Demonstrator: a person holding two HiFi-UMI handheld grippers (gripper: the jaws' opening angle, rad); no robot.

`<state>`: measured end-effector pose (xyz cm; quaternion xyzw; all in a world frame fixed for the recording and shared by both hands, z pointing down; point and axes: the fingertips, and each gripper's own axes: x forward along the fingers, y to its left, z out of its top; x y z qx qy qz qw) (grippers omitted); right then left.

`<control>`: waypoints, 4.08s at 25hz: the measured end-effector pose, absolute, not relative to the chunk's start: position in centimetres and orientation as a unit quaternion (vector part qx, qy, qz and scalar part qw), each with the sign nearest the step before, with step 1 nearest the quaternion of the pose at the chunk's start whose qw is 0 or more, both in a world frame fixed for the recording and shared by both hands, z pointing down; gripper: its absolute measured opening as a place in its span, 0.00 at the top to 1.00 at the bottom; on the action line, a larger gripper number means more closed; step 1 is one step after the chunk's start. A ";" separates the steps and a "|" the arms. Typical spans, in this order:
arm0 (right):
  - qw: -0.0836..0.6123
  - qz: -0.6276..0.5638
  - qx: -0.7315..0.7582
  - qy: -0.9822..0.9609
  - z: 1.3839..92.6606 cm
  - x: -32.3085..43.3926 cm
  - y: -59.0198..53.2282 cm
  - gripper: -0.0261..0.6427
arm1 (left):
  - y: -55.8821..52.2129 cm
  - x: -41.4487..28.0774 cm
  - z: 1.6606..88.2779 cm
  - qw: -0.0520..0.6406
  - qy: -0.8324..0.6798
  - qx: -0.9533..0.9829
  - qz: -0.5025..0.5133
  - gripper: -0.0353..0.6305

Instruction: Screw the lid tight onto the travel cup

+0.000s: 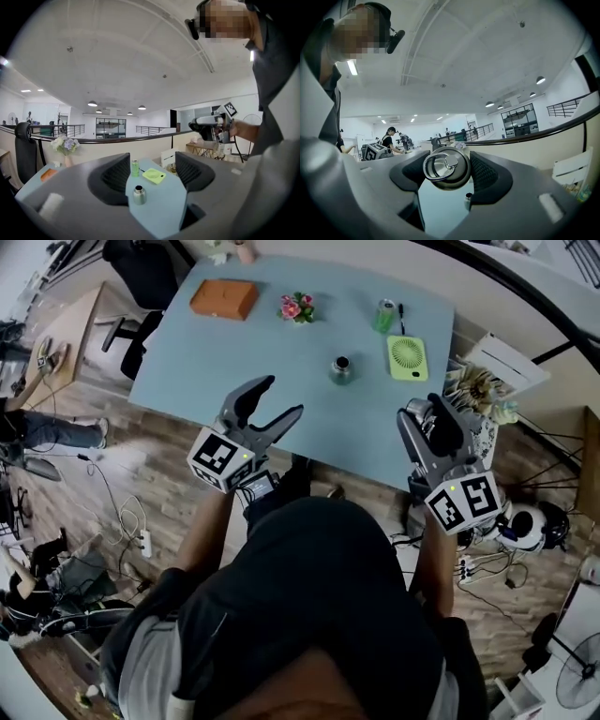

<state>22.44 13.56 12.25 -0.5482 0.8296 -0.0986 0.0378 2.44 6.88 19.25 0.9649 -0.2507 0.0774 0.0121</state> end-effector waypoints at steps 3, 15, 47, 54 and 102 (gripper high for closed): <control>0.032 -0.102 -0.558 0.823 12.4 22.5 12.7 0.56 | 5.0 3.0 20.7 0.011 -0.242 0.967 0.082 0.42; 0.006 -0.124 -0.574 0.809 14.1 22.9 9.2 0.56 | 0.1 6.7 26.1 0.004 -0.177 0.981 0.078 0.42; -0.067 -0.177 -0.554 0.811 21.9 21.1 -0.3 0.56 | -5.9 13.2 43.8 0.039 -0.088 0.987 0.131 0.39; -0.084 -0.195 -0.551 0.807 24.7 20.8 -2.7 0.56 | -6.8 14.6 48.2 0.053 -0.071 0.983 0.158 0.36; -0.322 -0.148 -0.435 0.828 44.3 15.2 -9.4 0.56 | -7.1 18.8 53.4 0.048 -0.039 0.986 0.155 0.32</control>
